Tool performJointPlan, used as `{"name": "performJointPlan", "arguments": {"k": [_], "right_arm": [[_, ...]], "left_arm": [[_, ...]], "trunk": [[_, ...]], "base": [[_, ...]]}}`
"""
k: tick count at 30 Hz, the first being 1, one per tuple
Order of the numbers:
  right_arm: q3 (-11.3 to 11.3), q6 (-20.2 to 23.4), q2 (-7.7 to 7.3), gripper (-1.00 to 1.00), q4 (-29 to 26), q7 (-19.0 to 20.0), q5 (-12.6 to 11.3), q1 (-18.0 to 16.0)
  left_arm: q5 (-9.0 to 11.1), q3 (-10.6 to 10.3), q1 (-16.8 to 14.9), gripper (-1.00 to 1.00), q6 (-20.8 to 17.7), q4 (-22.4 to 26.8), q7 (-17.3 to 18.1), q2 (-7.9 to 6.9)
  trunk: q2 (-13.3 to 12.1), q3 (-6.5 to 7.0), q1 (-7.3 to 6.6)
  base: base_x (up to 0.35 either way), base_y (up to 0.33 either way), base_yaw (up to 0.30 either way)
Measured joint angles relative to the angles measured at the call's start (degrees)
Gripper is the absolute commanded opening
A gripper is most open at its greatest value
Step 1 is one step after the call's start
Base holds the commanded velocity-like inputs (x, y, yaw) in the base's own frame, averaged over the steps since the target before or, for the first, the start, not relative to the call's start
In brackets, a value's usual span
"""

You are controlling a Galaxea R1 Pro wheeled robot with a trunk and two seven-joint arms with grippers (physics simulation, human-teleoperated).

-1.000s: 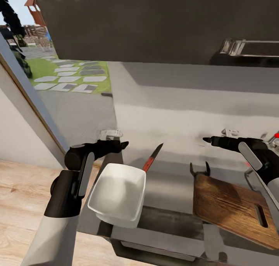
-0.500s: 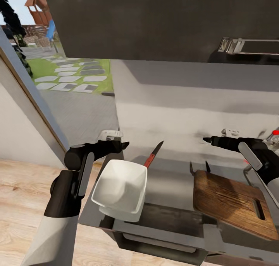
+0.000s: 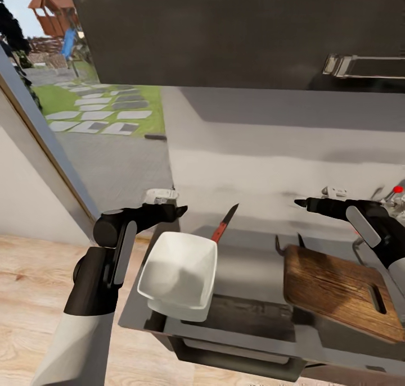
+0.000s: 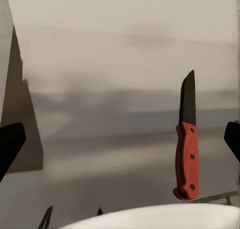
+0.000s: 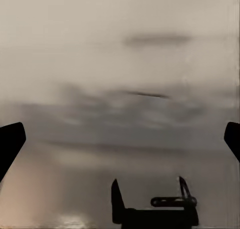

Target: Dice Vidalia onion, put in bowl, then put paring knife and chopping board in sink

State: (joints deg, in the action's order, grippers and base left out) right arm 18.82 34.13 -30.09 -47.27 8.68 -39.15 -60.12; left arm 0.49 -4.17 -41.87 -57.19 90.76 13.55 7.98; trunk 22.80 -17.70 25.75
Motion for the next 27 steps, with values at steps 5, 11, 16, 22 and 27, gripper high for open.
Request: {"name": "performJointPlan", "arguments": {"k": [5, 11, 16, 22, 27], "right_arm": [[0.00, -0.01, -0.01, 1.00, 0.00, 0.01, 0.00, 0.01], [0.00, -0.01, -0.01, 1.00, 0.00, 0.01, 0.00, 0.01], [0.00, -0.02, -0.01, 1.00, 0.00, 0.01, 0.00, 0.01], [0.01, -0.03, 0.01, 1.00, 0.02, 0.01, 0.01, 0.00], [0.05, -0.03, 0.01, 1.00, 0.02, 0.01, 0.01, 0.00]], "left_arm": [[0.00, 0.00, 0.00, 1.00, -0.01, -0.01, 0.00, 0.01], [0.00, 0.00, 0.00, 1.00, -0.01, -0.02, 0.00, 0.01], [0.01, 0.00, 0.00, 1.00, -0.01, -0.02, 0.00, 0.01], [0.01, 0.01, 0.00, 1.00, -0.02, 0.00, -0.01, 0.00], [0.01, 0.01, 0.00, 1.00, -0.02, 0.02, -0.01, 0.00]], "trunk": [[0.00, 0.00, 0.00], [0.00, 0.00, 0.00], [0.00, 0.00, 0.00], [0.00, 0.00, 0.00], [0.00, 0.00, 0.00]], "base": [[0.000, 0.205, -0.271], [0.000, 0.257, -0.266], [0.000, 0.290, -0.176], [0.000, 0.320, -0.025], [0.000, 0.322, -0.001]]}}
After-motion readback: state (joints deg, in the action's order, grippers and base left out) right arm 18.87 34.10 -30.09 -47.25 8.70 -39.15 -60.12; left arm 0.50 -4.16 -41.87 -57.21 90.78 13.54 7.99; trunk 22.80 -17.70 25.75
